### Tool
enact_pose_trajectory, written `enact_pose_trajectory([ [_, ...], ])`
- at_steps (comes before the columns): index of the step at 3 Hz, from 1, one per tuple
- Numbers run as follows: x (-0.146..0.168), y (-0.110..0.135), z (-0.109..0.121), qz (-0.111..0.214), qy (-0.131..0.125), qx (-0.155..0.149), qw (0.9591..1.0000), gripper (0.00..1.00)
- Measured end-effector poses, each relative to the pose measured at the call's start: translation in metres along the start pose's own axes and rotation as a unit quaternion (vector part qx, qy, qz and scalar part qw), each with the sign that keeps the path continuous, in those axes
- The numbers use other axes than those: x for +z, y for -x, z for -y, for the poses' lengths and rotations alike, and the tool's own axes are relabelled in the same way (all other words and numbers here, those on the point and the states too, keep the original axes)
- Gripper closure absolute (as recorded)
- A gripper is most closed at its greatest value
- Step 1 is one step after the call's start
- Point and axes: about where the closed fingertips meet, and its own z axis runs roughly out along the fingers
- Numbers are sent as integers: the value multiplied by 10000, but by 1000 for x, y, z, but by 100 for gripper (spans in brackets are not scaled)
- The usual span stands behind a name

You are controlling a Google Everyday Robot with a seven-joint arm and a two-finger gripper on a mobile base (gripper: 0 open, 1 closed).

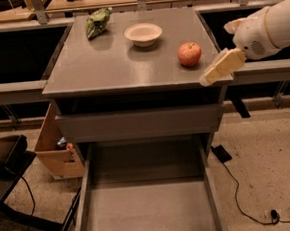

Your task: Place apple into middle drawer

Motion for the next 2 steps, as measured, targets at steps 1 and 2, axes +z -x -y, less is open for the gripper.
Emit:
enact_pose_trajectory([
  [1,32,9,9,135,79,164,9997,0],
  [2,61,16,20,134,101,334,9993,0],
])
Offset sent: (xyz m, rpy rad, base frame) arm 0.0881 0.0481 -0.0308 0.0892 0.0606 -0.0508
